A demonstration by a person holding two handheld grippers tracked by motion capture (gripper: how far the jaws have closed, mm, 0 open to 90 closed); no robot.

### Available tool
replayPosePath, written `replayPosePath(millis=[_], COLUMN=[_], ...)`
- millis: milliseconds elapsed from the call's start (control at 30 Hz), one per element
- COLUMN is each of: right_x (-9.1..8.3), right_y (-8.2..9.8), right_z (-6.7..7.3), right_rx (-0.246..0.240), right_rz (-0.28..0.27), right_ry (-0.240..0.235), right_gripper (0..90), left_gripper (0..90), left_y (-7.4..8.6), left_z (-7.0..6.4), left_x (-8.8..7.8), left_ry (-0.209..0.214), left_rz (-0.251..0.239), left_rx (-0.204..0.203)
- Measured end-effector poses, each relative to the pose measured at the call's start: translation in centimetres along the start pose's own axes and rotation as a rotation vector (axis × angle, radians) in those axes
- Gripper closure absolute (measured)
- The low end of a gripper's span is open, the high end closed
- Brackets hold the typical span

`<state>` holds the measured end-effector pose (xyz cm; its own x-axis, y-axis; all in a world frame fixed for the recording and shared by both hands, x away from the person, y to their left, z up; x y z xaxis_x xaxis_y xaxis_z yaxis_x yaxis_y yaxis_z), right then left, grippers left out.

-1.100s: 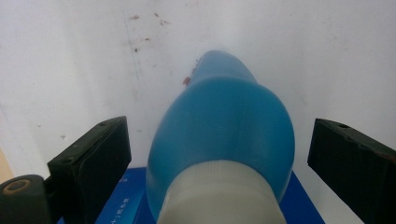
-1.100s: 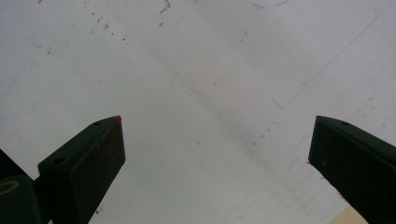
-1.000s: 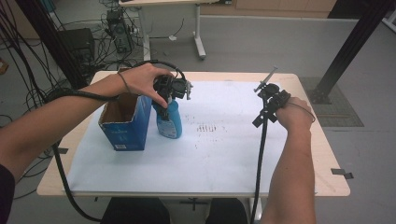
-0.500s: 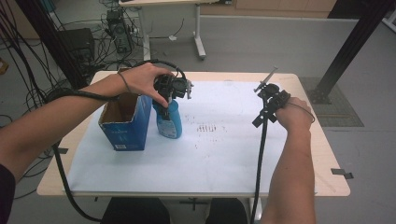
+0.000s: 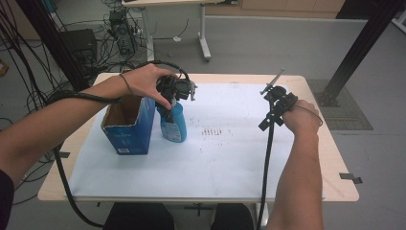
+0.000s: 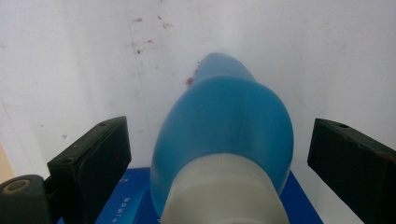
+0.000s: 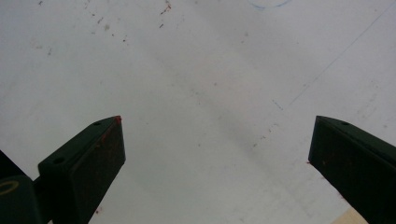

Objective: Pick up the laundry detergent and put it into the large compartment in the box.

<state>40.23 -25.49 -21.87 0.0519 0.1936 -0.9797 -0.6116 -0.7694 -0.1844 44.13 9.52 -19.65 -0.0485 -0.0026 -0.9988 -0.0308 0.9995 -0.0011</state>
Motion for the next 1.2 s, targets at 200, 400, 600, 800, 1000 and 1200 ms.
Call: replayPosePath(millis=[200, 400, 600, 800, 1000, 1200], right_x=[-0.11, -0.14, -0.10, -0.11, -0.07, 0.02], right_y=[0.08, 0.08, 0.30, 0.37, 0.35, 0.44], right_z=[0.02, 0.02, 0.01, 0.01, 0.11, 0.09], right_rx=[0.002, 0.003, 0.004, 0.006, 0.010, 0.008], right_rz=[0.000, 0.003, -0.003, -0.003, 0.001, 0.001], right_ry=[0.003, 0.001, 0.000, 0.001, 0.002, -0.001], right_gripper=[3.8, 3.8, 3.8, 3.7, 3.6, 3.7], left_gripper=[5.9, 5.3, 5.7, 5.6, 5.7, 6.2], left_y=[-0.04, -0.19, 0.07, 0.05, 0.03, -0.13], left_z=[0.08, 0.25, 0.51, 0.55, 0.38, 0.13], left_x=[0.03, 0.22, 0.29, 0.30, 0.36, 0.68], left_ry=[0.010, 0.013, 0.016, 0.019, 0.013, 0.002], left_rz=[-0.002, 0.017, 0.016, 0.018, 0.016, 0.021], left_rx=[0.000, -0.006, -0.016, -0.018, -0.016, -0.008])
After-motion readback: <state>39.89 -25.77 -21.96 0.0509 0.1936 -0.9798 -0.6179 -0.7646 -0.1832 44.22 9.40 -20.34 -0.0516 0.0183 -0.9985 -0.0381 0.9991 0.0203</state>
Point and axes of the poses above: each handheld gripper's, and its own axes: x roughly forward along the jaws, y roughly out of its underside, z roughly to its left, the point moved 2 cm from there along x, roughly forward along the jaws, and after that the axes turned 8 degrees about -x, right-handed, at the moved point
